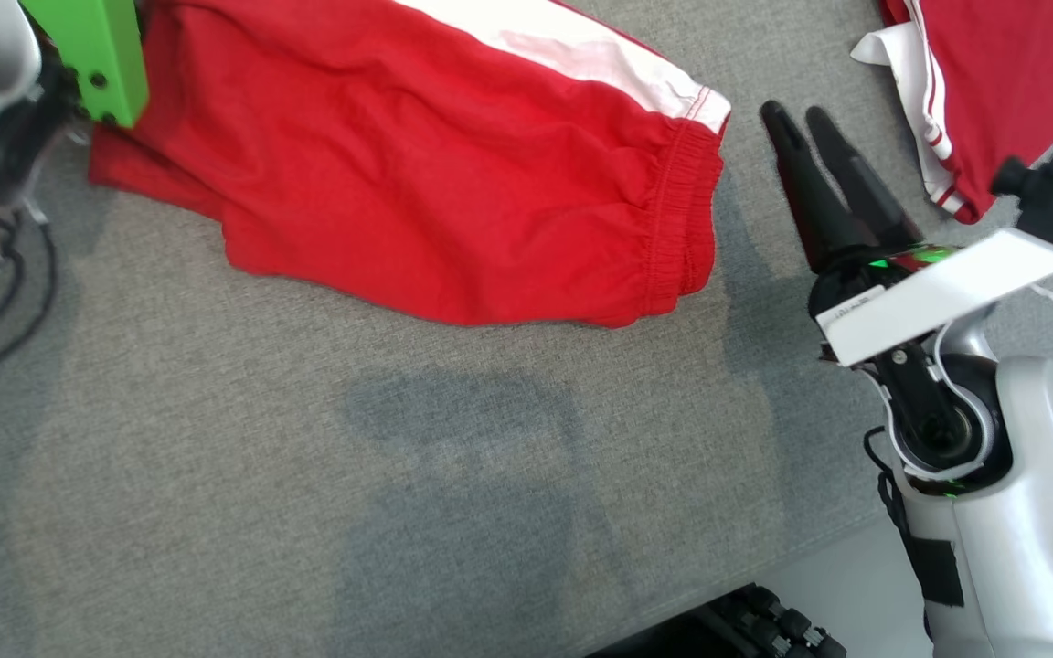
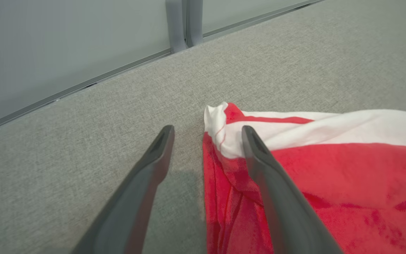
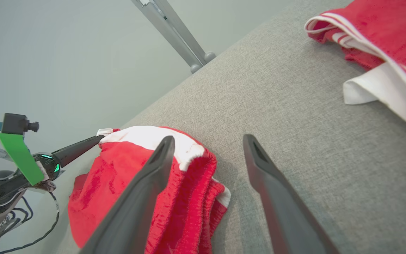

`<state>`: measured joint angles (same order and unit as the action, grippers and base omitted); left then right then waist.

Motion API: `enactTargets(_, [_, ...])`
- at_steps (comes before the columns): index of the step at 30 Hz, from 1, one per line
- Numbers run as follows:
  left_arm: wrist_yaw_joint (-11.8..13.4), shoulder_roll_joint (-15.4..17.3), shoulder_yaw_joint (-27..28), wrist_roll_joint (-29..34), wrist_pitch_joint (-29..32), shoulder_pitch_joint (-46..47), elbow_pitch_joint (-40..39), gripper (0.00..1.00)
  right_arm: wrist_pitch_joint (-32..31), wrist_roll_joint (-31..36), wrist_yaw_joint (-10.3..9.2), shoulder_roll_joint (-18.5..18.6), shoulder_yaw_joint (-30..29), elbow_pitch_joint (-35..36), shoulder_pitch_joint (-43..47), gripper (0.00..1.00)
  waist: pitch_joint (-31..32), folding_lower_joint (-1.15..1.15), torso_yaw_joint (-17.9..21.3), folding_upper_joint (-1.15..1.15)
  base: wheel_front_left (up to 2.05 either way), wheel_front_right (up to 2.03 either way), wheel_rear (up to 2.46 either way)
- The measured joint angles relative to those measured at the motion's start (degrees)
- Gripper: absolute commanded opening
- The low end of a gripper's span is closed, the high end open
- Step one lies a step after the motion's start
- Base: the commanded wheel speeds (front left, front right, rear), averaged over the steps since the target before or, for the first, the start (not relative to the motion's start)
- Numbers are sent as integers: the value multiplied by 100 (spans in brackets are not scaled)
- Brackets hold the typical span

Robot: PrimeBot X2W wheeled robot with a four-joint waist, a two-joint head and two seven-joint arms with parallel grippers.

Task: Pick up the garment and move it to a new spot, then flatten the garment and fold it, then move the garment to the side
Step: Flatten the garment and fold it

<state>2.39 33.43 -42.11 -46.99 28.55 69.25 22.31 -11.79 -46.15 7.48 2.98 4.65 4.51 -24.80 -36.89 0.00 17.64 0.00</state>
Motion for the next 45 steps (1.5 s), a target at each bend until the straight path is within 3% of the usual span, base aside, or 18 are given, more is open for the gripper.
enactTargets(5, [152,-48,318,-297,-804,-772,-520,100,343,810,0,196,-107,677,405,100,238,0,-83,0,0,0,0])
enactTargets(8, [536,-52,527,-352,-1757,-1818,-1223,100,836,1961,0,426,-379,1126,1006,100,527,0,-176,0,0,0,0])
enactTargets(11, [835,-151,504,-250,-2447,-2713,-1457,100,1161,2688,0,400,-673,1307,1491,100,775,0,-279,0,0,0,0])
enactTargets(13, [1005,-276,546,-280,-2877,-3176,-1445,100,1406,3114,0,379,-780,1346,1698,100,952,0,-356,0,0,0,0])
enactTargets(14, [1005,-276,546,-280,-2877,-3176,-1445,100,1406,3114,0,379,-780,1346,1698,100,952,0,-356,0,0,0,0])
enactTargets(19, [1147,-532,452,-15,-3722,-3753,-931,100,2131,4324,2,394,-1079,1143,2147,100,1398,-1,-555,0,0,0,0])
enactTargets(23, [944,-857,498,-76,-4146,-3898,-283,100,2524,4853,2,301,-1312,820,2375,100,1723,-1,-703,0,0,0,0])
enactTargets(31, [291,-1246,782,-63,-4333,-3600,866,100,2679,5038,2,64,-1432,276,2583,100,2086,-1,-835,0,0,0,0])
enactTargets(36, [-188,-1485,839,-416,-4089,-3184,1675,100,2679,5031,2,9,-1299,-55,2552,100,2025,-1,-717,0,0,0,0])
enactTargets(45, [-495,-1946,995,-843,-3609,-2430,3008,100,2680,4822,3,-11,-799,-591,2434,100,1900,-1,-549,0,0,0,0])
